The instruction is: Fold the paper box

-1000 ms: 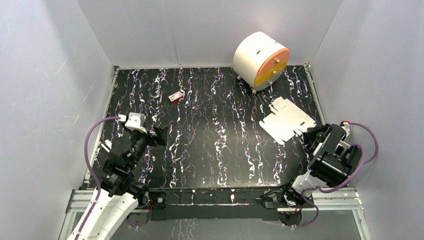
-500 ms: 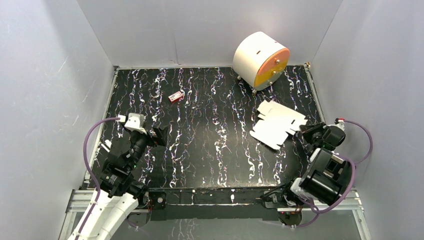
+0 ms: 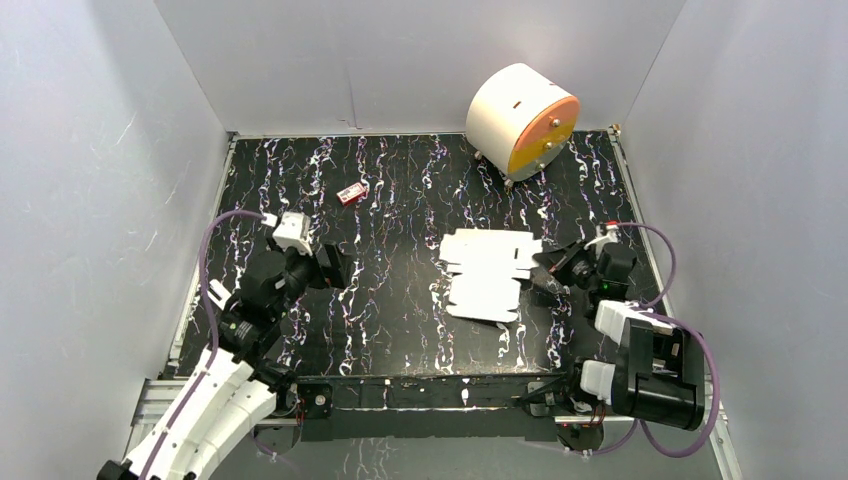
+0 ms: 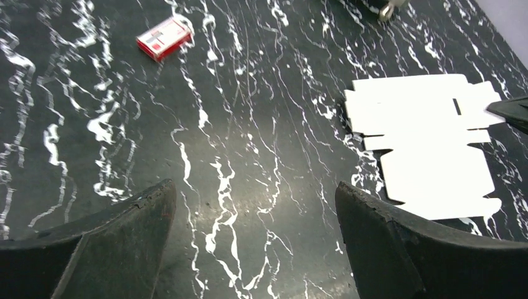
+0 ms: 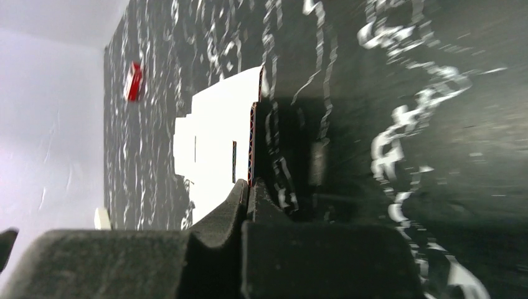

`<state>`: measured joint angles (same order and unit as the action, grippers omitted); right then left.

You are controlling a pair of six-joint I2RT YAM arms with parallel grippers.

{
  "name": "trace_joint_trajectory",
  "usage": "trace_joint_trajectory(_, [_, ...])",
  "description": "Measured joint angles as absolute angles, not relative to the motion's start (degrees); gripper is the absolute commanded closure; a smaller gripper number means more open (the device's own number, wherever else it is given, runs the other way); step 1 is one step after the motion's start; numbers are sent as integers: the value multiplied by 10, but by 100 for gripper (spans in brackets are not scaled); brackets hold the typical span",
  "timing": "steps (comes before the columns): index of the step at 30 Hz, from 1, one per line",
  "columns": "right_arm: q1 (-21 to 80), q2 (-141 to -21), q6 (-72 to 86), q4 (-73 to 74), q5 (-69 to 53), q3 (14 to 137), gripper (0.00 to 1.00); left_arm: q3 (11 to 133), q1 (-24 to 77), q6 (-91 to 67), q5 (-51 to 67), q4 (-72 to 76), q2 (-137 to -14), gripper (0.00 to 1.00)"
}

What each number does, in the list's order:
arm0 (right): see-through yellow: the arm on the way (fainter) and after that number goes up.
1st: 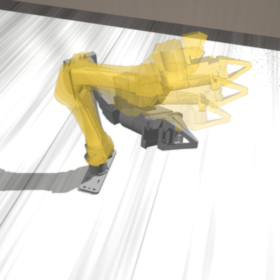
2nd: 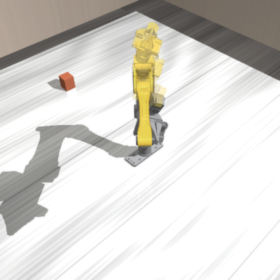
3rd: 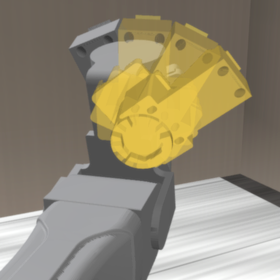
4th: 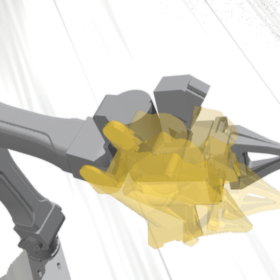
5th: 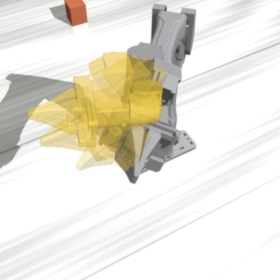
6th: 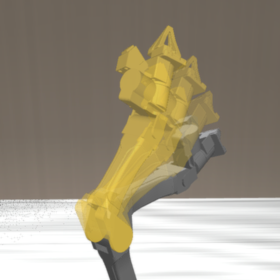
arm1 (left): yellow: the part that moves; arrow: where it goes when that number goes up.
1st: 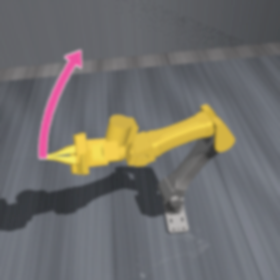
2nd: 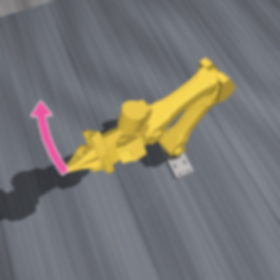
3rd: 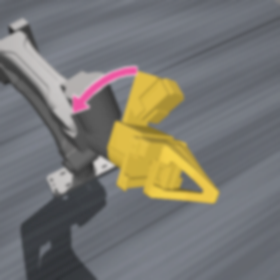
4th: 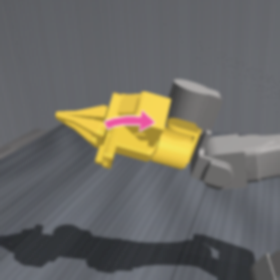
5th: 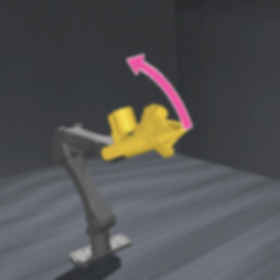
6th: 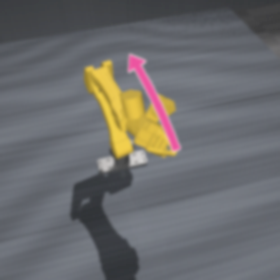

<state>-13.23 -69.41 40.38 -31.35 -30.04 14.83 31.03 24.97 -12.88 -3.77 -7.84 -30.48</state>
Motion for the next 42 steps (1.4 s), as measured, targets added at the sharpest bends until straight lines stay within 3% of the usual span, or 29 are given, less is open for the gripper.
trace_joint_trajectory(13, [65,-729,438,-366,-267,125,100,325,250,-249,46,-59,-486,6])
trace_joint_trajectory(20, [123,-771,445,-404,-247,121,100,322,250,-312,71,-14,-561,9])
trace_joint_trajectory(27, [133,-814,451,-450,-246,113,90,311,250,-355,91,31,-631,13])
trace_joint_trajectory(33, [133,-841,446,-467,-246,113,74,311,250,-372,104,52,-693,15])
trace_joint_trajectory(42, [133,-873,425,-488,-264,125,64,322,250,-373,108,65,-733,17])
